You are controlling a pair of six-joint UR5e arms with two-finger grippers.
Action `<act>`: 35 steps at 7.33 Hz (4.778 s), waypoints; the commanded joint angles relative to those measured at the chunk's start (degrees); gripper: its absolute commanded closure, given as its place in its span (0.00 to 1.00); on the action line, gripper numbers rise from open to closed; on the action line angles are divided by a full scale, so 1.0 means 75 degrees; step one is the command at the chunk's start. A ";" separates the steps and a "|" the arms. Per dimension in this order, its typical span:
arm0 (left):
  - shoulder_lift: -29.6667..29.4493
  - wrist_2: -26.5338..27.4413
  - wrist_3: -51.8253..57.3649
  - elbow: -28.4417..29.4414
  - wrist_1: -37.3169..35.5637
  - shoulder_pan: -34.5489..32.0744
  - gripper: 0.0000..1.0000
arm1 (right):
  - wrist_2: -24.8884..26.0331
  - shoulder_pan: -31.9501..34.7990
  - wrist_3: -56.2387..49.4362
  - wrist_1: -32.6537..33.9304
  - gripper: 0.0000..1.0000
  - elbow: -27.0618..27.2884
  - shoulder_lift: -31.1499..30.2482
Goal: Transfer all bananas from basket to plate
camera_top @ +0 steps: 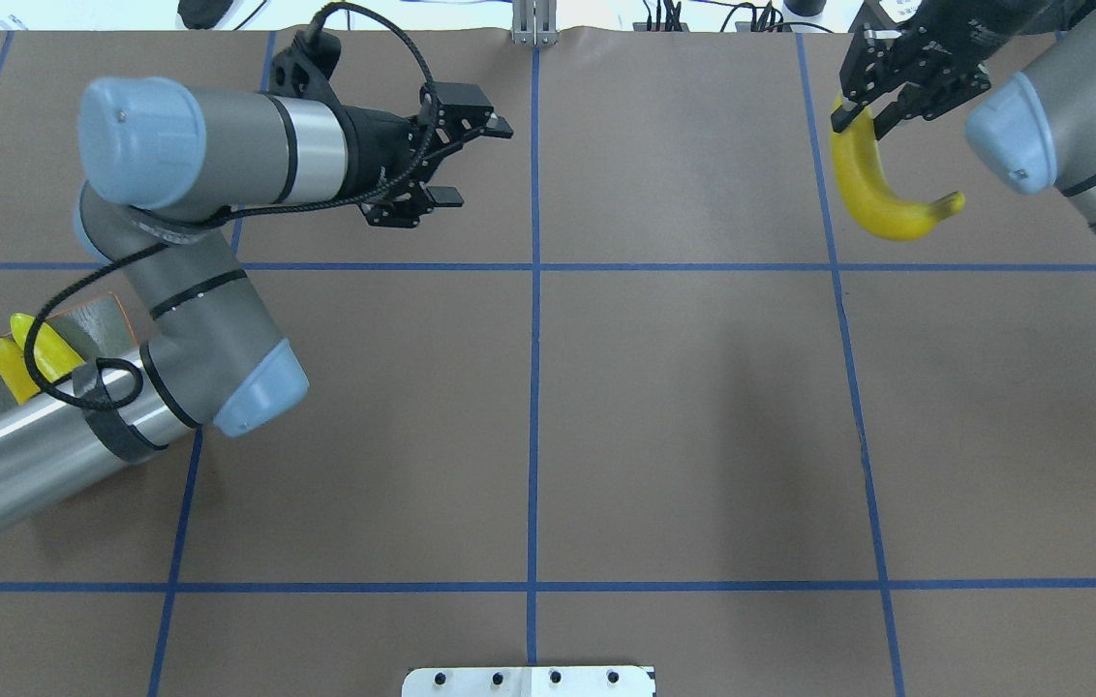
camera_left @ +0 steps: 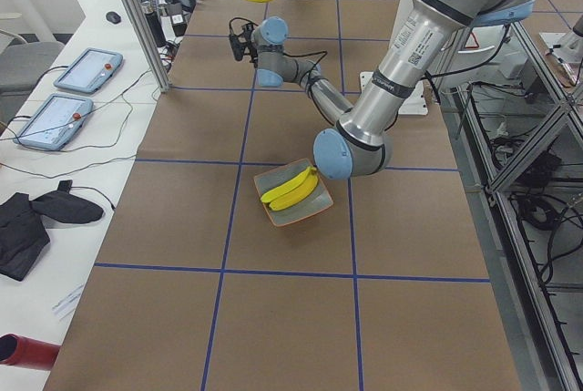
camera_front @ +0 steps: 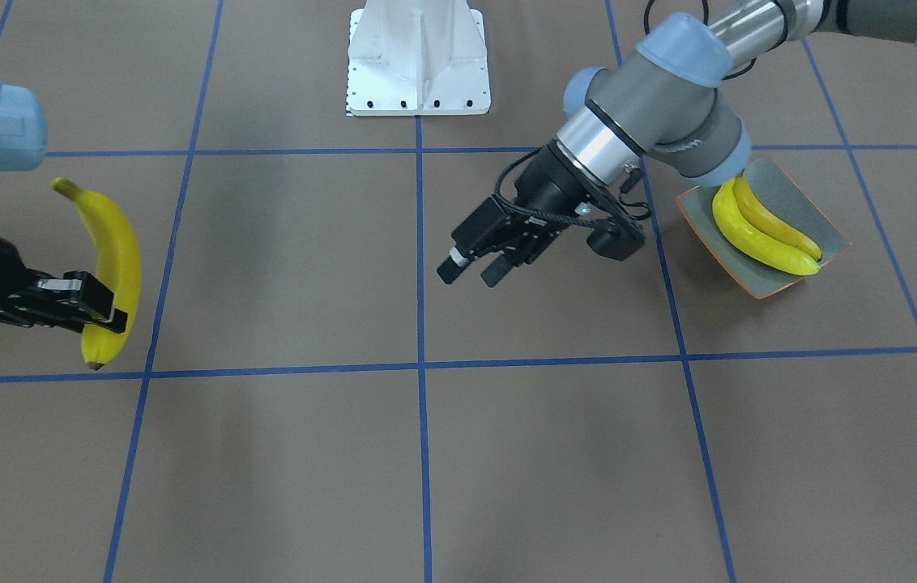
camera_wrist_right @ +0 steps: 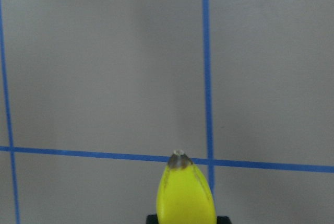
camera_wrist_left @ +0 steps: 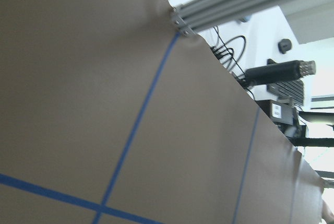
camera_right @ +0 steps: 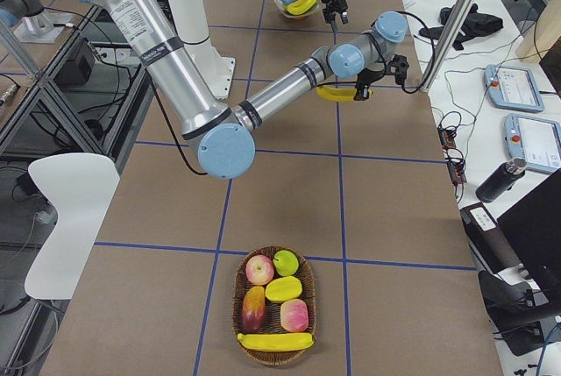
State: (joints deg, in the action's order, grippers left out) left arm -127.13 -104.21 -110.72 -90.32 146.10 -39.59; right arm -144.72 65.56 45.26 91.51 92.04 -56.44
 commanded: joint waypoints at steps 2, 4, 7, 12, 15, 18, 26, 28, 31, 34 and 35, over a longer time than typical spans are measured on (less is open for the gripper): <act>-0.0042 0.0813 -0.1185 -0.0180 0.1199 0.0824 0.00 | -0.0004 -0.0514 0.1779 -0.1208 1.00 0.0020 0.0143; -0.0135 0.0922 -0.1187 -0.0168 0.1250 0.1083 0.00 | 0.0007 -0.0876 0.2502 -0.1268 1.00 0.0079 0.0516; -0.0182 0.0922 -0.1164 -0.0098 0.1227 0.1095 0.00 | 0.0859 -0.1649 0.3536 -0.1655 1.00 0.0114 0.0961; -0.0218 0.0922 -0.1128 0.0101 0.1203 0.1130 0.00 | 0.1613 -0.2156 0.4207 -0.1655 1.00 0.0618 0.1045; -0.0287 0.0922 -0.1117 0.0102 0.1191 0.1270 0.00 | 0.1625 -0.2156 0.4195 -0.1655 1.00 0.0606 0.1045; -0.0323 0.0922 -0.1105 0.0183 0.1180 0.1411 0.00 | 0.1613 -0.2156 0.4207 -0.1655 1.00 0.0606 0.1045; -0.0475 0.0933 -0.1116 0.0348 0.1180 0.1540 0.29 | 0.1601 -0.2167 0.4207 -0.1655 1.00 0.0606 0.1045; -0.0475 0.0922 -0.1128 0.0336 0.1180 0.1575 0.77 | 0.1613 -0.2214 0.4207 -0.1655 1.00 0.0606 0.1022; -0.0452 0.0898 -0.1128 0.0289 0.1168 0.1587 1.00 | 0.1590 -0.2214 0.4196 -0.1690 0.01 0.0595 0.0951; -0.0394 0.0851 -0.1117 0.0277 0.1168 0.1575 1.00 | 0.1554 -0.2203 0.4524 -0.1714 0.00 0.0606 0.0986; -0.0370 0.0851 -0.1105 0.0289 0.1168 0.1575 1.00 | 0.1519 -0.2179 0.4524 -0.1714 0.00 0.0606 0.0998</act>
State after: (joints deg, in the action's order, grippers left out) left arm -130.10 -97.77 -119.10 -88.21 154.86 -27.77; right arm -133.09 49.09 79.03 78.68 96.59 -49.05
